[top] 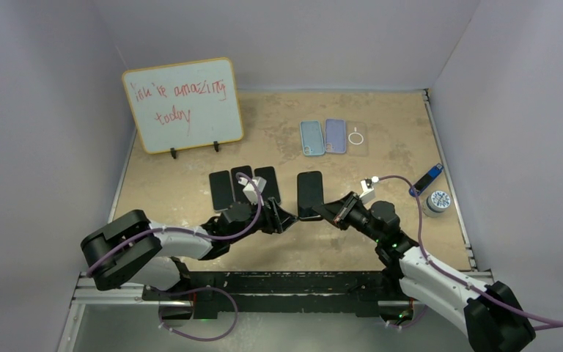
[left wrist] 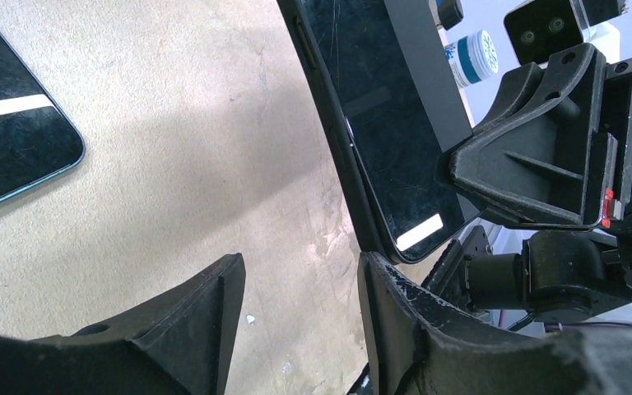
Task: Take the phone out of the phone case
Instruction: Remove the phone case from the phone.
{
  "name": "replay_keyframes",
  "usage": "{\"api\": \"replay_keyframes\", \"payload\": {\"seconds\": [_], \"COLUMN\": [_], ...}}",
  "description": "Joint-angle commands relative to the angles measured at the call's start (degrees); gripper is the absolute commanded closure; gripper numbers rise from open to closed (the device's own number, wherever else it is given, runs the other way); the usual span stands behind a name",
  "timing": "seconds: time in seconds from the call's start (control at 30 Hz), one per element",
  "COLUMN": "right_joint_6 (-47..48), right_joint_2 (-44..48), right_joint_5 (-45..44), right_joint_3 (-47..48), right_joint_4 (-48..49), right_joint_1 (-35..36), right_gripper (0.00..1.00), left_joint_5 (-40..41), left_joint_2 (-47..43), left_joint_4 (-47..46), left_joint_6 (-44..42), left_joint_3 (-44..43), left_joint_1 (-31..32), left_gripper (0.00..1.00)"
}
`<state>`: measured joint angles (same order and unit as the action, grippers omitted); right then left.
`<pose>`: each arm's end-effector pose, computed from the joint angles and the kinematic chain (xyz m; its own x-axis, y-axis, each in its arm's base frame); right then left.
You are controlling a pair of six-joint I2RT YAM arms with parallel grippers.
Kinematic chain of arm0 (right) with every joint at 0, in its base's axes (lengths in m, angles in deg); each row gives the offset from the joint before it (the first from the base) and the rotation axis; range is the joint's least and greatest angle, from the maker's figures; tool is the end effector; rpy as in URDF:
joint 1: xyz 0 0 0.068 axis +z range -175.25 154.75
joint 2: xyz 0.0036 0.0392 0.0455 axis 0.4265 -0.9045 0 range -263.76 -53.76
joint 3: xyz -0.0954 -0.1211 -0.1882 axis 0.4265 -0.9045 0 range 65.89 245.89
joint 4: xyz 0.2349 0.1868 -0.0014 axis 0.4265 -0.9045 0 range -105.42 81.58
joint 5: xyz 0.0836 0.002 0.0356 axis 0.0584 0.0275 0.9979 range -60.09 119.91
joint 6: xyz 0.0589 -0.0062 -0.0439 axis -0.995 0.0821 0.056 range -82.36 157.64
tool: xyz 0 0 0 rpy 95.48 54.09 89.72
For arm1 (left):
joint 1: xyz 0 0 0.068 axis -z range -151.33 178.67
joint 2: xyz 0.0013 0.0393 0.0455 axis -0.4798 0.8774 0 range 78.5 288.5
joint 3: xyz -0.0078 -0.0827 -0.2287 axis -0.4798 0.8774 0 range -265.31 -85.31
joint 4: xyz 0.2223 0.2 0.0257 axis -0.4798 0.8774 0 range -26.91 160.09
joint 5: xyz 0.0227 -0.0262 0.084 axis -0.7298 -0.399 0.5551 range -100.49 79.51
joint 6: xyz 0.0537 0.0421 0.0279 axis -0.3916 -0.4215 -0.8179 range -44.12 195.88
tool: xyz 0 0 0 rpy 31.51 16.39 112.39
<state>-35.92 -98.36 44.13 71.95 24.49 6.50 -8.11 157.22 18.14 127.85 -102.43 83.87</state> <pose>0.2029 0.1433 0.1330 -0.7121 0.6527 -0.2587 -0.1233 0.2465 0.9613 0.1692 -0.2391 0.0806 -0.7291 -0.3299 -0.5996 0.3627 0.5567 -0.7474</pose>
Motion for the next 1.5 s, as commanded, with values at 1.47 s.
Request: {"api": "replay_keyframes", "payload": {"seconds": [1.47], "right_joint_6": [-0.29], "right_joint_2": [2.31], "right_joint_5": [2.39], "right_joint_3": [1.12], "right_joint_4": [5.68], "right_joint_1": [-0.15], "right_gripper": [1.0], "left_joint_5": [-2.54], "left_joint_2": [4.8], "left_joint_4": [-6.88], "left_joint_6": [0.48], "left_joint_3": [-1.13], "left_joint_1": [0.48], "left_gripper": [0.47]}}
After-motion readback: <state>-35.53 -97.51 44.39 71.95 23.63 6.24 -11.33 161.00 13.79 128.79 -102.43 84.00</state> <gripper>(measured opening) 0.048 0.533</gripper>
